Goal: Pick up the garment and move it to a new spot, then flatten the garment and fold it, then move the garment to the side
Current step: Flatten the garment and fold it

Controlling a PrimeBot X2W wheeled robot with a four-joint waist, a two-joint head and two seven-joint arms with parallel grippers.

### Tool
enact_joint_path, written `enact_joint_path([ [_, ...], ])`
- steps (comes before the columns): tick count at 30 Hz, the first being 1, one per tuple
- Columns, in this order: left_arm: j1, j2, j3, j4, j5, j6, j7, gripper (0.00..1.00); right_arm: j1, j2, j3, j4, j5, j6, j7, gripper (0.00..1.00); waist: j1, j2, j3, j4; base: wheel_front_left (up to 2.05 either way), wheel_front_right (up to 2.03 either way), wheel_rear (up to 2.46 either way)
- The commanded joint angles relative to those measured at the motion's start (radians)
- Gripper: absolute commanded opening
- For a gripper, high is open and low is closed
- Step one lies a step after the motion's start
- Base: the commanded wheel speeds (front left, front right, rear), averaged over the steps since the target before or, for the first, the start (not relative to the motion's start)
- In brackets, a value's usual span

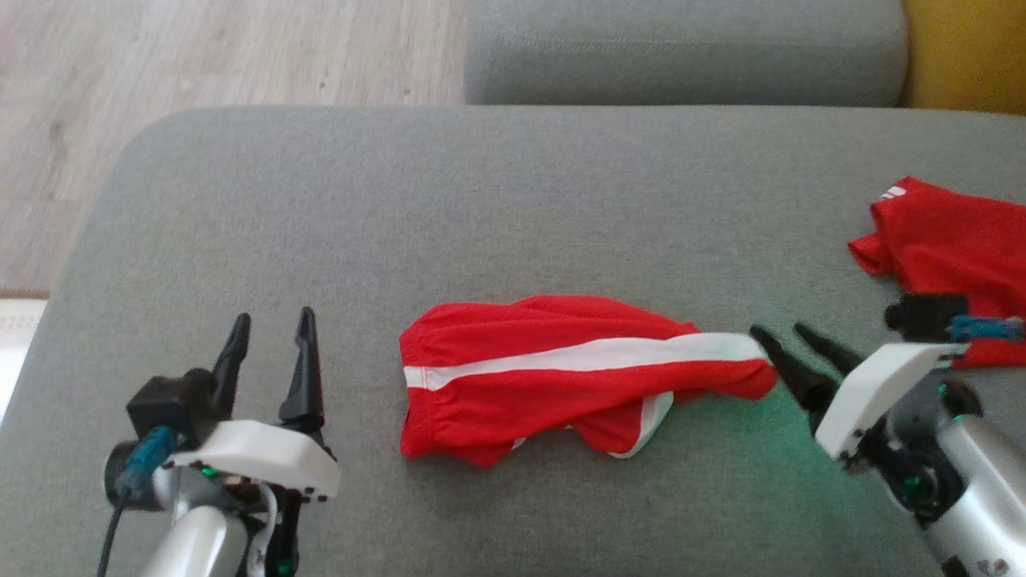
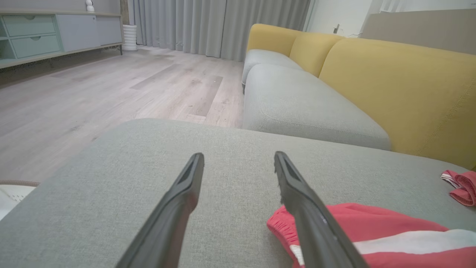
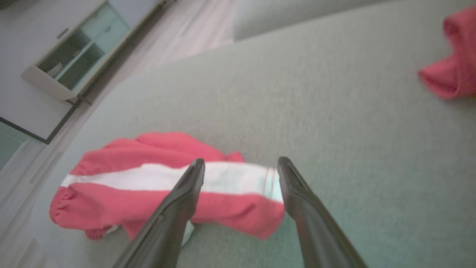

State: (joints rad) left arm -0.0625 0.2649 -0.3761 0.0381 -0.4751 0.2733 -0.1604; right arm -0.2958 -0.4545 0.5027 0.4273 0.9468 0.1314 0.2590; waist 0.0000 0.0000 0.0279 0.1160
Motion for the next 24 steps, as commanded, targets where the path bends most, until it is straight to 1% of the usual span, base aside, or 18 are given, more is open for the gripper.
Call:
enact_joint_path([
  [1,-0.027,0.033,0.048,-0.030,0.004,0.008,-0.007,1.00,-0.003,-0.017,-0.034,-0.049,-0.042,-0.001,-0.043,1.00,0.0000,0.0000,-0.021,-0.014,0.00,0.00,0.00],
  [4,-0.016,0.049,0.064,-0.040,0.002,0.014,-0.015,1.00,0.017,-0.003,-0.104,-0.099,-0.120,-0.001,-0.112,1.00,0.0000,0.0000,-0.046,-0.033,0.00,0.00,0.00],
  [7,-0.006,0.066,0.085,-0.062,0.003,0.022,-0.027,1.00,0.051,0.028,-0.194,-0.171,-0.209,-0.001,-0.197,1.00,0.0000,0.0000,-0.058,-0.051,0.00,0.00,0.00],
  [9,0.000,0.075,0.094,-0.081,0.008,0.027,-0.035,1.00,0.083,0.067,-0.271,-0.216,-0.280,-0.001,-0.264,1.00,0.0000,0.0000,-0.062,-0.060,0.00,0.00,0.00],
  [11,0.006,0.078,0.099,-0.097,0.013,0.032,-0.046,1.00,0.124,0.120,-0.324,-0.265,-0.347,-0.001,-0.315,1.00,0.0000,0.0000,-0.064,-0.067,0.00,0.00,0.00],
  [12,0.012,0.078,0.101,-0.101,0.016,0.035,-0.051,1.00,0.148,0.145,-0.341,-0.289,-0.379,-0.001,-0.335,1.00,0.0000,0.0000,-0.064,-0.072,0.00,0.00,0.00],
  [13,0.012,0.078,0.101,-0.101,0.016,0.035,-0.051,1.00,0.148,0.145,-0.341,-0.289,-0.379,-0.001,-0.335,1.00,0.0000,0.0000,-0.064,-0.072,0.00,0.00,0.00],
  [16,0.034,0.074,0.107,-0.100,0.025,0.042,-0.071,1.00,0.217,0.204,-0.384,-0.333,-0.479,-0.001,-0.394,1.00,0.0000,0.0000,-0.064,-0.081,0.00,0.00,0.00],
  [17,0.043,0.074,0.107,-0.092,0.030,0.041,-0.076,1.00,0.238,0.227,-0.393,-0.339,-0.496,-0.001,-0.410,1.00,0.0000,0.0000,-0.063,-0.085,0.00,0.00,0.00],
  [20,0.066,0.066,0.103,-0.056,0.030,0.027,-0.087,1.00,0.291,0.272,-0.412,-0.325,-0.550,-0.001,-0.433,1.00,0.0000,0.0000,-0.061,-0.091,0.00,0.00,0.00],
  [24,0.082,0.045,0.103,-0.026,0.028,0.015,-0.095,1.00,0.320,0.306,-0.428,-0.282,-0.607,-0.001,-0.441,1.00,0.0000,0.0000,-0.060,-0.097,0.00,0.00,0.00],
])
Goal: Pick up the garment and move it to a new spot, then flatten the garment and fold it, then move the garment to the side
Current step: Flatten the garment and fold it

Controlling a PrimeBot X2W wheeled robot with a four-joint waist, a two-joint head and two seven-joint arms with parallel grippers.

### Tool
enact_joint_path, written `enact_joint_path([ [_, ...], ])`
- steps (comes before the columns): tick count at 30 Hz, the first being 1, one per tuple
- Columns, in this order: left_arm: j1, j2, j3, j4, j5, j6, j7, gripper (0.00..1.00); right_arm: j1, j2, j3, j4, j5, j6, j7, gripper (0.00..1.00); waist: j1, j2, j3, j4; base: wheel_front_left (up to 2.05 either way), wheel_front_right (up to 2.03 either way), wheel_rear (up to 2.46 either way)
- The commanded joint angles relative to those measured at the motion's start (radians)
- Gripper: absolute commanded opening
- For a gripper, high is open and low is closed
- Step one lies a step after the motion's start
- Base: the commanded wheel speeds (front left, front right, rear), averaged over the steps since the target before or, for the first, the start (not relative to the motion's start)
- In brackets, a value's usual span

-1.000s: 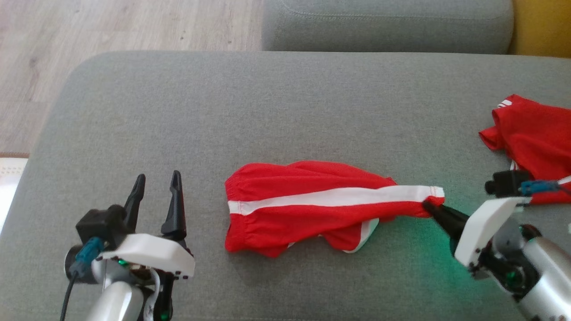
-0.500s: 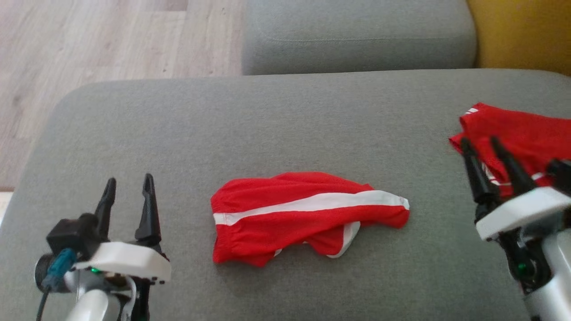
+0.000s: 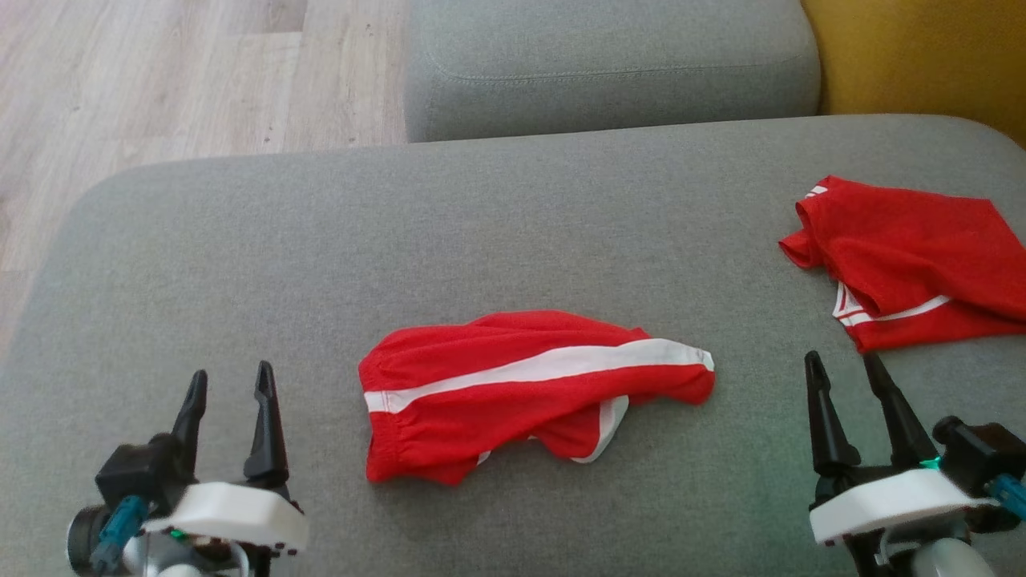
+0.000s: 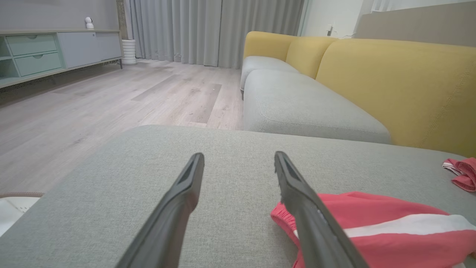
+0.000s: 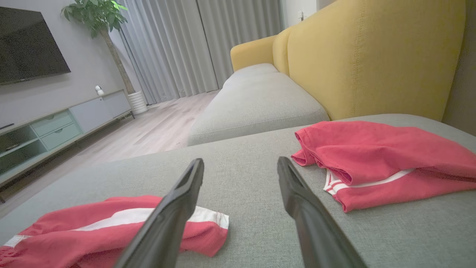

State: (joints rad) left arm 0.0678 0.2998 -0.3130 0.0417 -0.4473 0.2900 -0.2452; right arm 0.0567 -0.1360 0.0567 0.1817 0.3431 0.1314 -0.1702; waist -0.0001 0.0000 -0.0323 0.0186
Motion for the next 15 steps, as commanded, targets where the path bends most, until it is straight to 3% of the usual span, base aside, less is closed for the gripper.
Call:
enact_joint_path([
  [1,-0.047,0.005,0.040,-0.028,0.003,-0.003,-0.012,1.00,-0.032,-0.008,0.014,-0.027,-0.013,-0.001,-0.008,1.00,0.0001,0.0000,0.001,-0.001,0.00,0.00,0.00],
  [15,-0.058,-0.012,0.040,-0.003,0.000,-0.031,0.003,1.00,-0.049,0.005,-0.026,0.003,-0.027,-0.001,0.033,1.00,0.0001,0.0000,0.000,0.010,0.00,0.00,0.00],
])
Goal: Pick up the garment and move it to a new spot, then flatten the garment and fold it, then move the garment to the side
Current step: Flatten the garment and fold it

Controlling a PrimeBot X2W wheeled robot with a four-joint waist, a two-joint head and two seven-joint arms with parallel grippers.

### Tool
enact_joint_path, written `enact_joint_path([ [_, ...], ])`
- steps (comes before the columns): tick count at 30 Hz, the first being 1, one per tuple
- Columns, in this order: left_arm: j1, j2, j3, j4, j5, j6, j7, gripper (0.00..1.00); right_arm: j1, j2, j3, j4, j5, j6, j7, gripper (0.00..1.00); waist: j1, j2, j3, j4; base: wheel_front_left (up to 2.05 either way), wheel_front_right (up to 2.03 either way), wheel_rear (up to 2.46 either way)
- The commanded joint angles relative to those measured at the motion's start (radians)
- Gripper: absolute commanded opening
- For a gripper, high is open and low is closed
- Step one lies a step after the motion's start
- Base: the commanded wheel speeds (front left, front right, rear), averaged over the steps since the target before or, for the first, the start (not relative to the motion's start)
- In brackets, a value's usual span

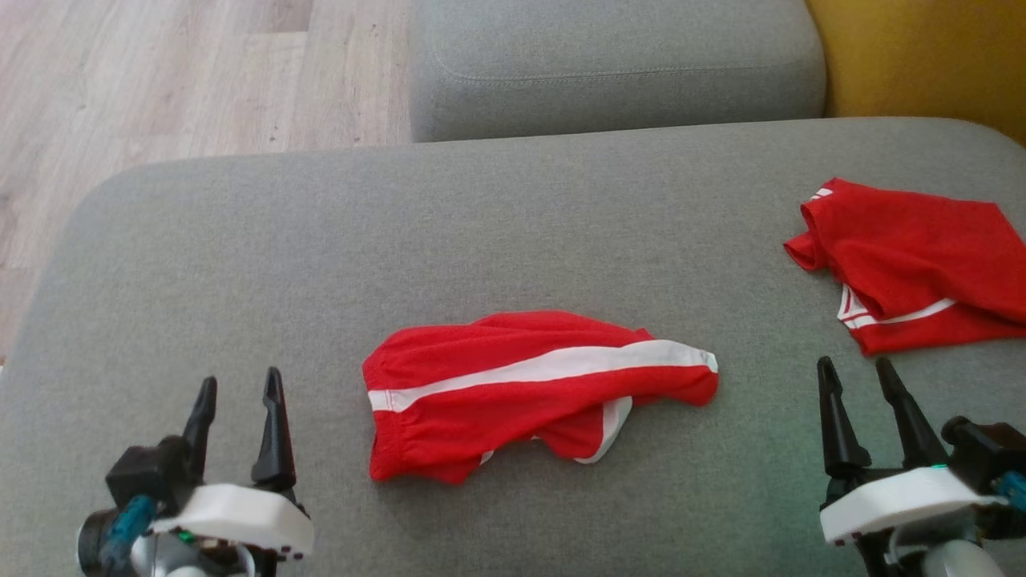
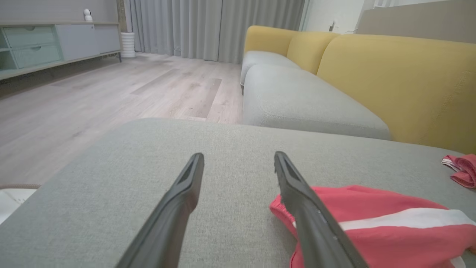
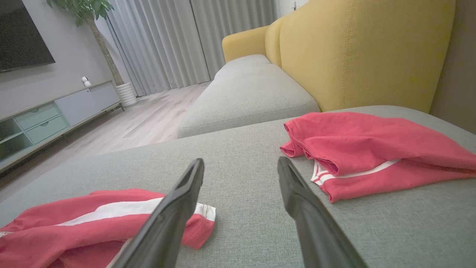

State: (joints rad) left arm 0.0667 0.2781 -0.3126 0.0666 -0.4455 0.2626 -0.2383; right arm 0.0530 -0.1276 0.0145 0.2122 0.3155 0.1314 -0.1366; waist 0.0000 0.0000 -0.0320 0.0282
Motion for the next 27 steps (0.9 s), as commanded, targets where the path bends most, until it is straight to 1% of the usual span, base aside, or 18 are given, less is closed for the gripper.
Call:
enact_joint_path([
  [1,-0.060,0.010,0.038,-0.025,-0.009,-0.008,0.009,1.00,-0.046,-0.002,0.013,-0.027,0.002,-0.001,0.002,1.00,0.0000,0.0000,0.001,0.002,0.00,0.00,0.00],
  [3,-0.076,0.015,0.030,-0.032,-0.027,-0.023,0.050,1.00,-0.052,0.000,0.007,-0.025,0.009,-0.001,0.014,1.00,0.0000,0.0000,0.002,0.006,0.00,0.00,0.00],
  [4,-0.087,0.018,0.026,-0.037,-0.046,-0.036,0.088,1.00,-0.060,0.000,0.009,-0.025,0.015,-0.001,0.028,1.00,0.0000,0.0000,0.003,0.008,0.00,0.00,0.00],
  [6,-0.127,0.043,0.022,-0.049,-0.073,-0.057,0.179,1.00,-0.087,-0.008,0.025,-0.025,0.031,-0.001,0.070,1.00,0.0000,0.0000,0.010,0.011,0.00,0.00,0.00],
  [7,-0.151,0.055,0.022,-0.049,-0.095,-0.066,0.242,1.00,-0.106,-0.017,0.037,-0.021,0.040,-0.001,0.103,1.00,0.0000,0.0000,0.013,0.013,0.00,0.00,0.00],
  [9,-0.208,0.091,0.007,-0.031,-0.143,-0.090,0.410,1.00,-0.155,-0.038,0.074,-0.014,0.075,-0.001,0.178,1.00,0.0000,0.0000,0.022,0.019,0.00,0.00,0.00],
  [10,-0.244,0.100,0.012,-0.033,-0.164,-0.087,0.475,1.00,-0.184,-0.044,0.090,-0.011,0.114,-0.001,0.216,1.00,0.0000,0.0000,0.031,0.020,0.00,0.00,0.00],
  [11,-0.279,0.100,0.017,-0.034,-0.192,-0.082,0.538,1.00,-0.215,-0.064,0.105,0.003,0.135,-0.001,0.266,1.00,0.0000,0.0000,0.040,0.022,0.00,0.00,0.00],
  [12,-0.310,0.101,0.014,-0.028,-0.225,-0.086,0.611,1.00,-0.244,-0.091,0.129,0.020,0.143,-0.001,0.320,1.00,0.0000,0.0000,0.048,0.024,0.00,0.00,0.00],
  [13,-0.339,0.102,0.009,-0.021,-0.258,-0.094,0.677,1.00,-0.274,-0.103,0.143,0.036,0.168,-0.001,0.367,1.00,0.0000,0.0000,0.056,0.025,0.00,0.00,0.00],
  [17,-0.428,0.097,-0.013,0.036,-0.379,-0.143,0.883,1.00,-0.384,-0.140,0.187,0.116,0.255,-0.001,0.535,1.00,0.0000,0.0000,0.087,0.031,0.00,0.00,0.00],
  [18,-0.428,0.097,-0.013,0.036,-0.379,-0.143,0.883,1.00,-0.384,-0.140,0.187,0.116,0.255,-0.001,0.535,1.00,0.0000,0.0000,0.087,0.031,0.00,0.00,0.00],
  [20,-0.459,0.090,-0.025,0.070,-0.428,-0.168,0.957,1.00,-0.420,-0.148,0.200,0.175,0.282,-0.001,0.626,1.00,0.0000,0.0000,0.096,0.035,0.00,0.00,0.00],
  [23,-0.501,0.083,-0.038,0.113,-0.473,-0.198,1.026,1.00,-0.461,-0.149,0.211,0.241,0.312,-0.001,0.707,1.00,0.0000,0.0000,0.106,0.042,0.00,0.00,0.00],
  [27,-0.543,0.082,-0.055,0.155,-0.496,-0.229,1.077,1.00,-0.491,-0.136,0.218,0.309,0.347,-0.001,0.774,1.00,0.0000,0.0000,0.111,0.048,0.00,0.00,0.00],
])
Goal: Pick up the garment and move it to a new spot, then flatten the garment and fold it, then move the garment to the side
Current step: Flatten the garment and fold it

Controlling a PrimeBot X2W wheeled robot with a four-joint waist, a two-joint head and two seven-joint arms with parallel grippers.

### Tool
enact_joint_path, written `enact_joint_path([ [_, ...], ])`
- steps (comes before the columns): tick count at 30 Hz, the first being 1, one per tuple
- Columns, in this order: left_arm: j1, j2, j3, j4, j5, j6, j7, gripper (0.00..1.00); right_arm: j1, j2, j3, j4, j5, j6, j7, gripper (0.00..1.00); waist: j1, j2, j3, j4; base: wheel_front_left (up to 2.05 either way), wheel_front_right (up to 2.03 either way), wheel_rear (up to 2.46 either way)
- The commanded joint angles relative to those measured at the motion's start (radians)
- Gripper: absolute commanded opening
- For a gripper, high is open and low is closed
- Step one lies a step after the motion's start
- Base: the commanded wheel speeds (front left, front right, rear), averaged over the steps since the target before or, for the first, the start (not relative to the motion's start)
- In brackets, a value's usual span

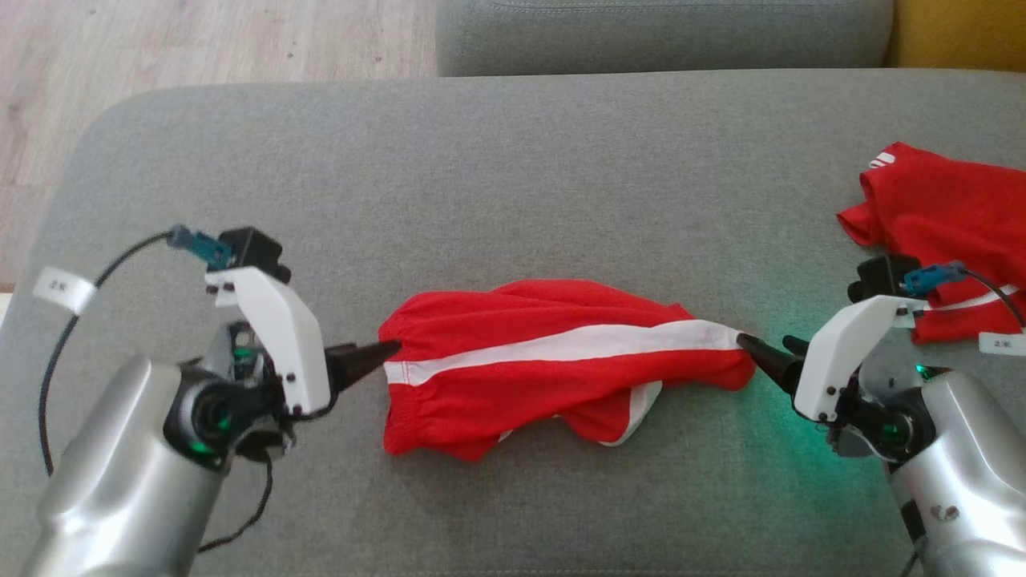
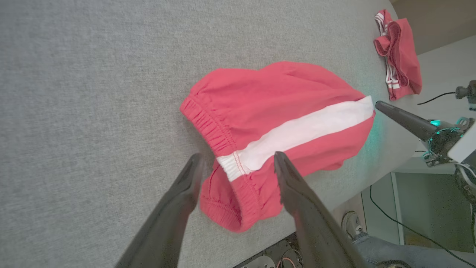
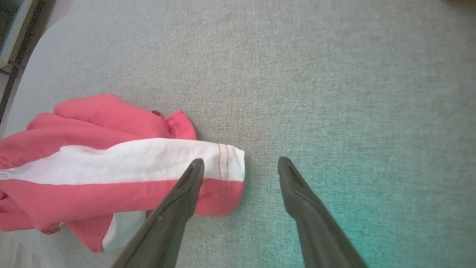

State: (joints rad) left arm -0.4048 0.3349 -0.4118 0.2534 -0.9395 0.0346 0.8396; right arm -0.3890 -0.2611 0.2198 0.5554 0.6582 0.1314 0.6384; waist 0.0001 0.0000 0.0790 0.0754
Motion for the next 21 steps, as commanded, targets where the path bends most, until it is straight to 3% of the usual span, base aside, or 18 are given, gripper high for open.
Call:
enact_joint_path([
  [1,-0.079,0.023,0.043,-0.025,-0.007,-0.005,0.003,1.00,-0.054,-0.001,0.014,-0.021,0.007,-0.001,0.009,1.00,-0.0001,0.0000,0.001,0.002,0.00,0.00,0.00],
  [10,-0.103,-0.002,0.028,0.038,-0.032,-0.043,0.016,1.00,-0.062,0.018,0.057,0.013,0.065,-0.001,0.009,1.00,-0.0001,0.0000,0.024,0.005,0.00,0.00,0.00],
  [21,-0.120,-0.013,0.010,0.088,-0.041,-0.076,0.021,1.00,-0.095,0.014,0.114,0.057,0.088,-0.001,-0.064,1.00,-0.0001,0.0000,0.033,0.004,0.00,0.00,0.00],
])
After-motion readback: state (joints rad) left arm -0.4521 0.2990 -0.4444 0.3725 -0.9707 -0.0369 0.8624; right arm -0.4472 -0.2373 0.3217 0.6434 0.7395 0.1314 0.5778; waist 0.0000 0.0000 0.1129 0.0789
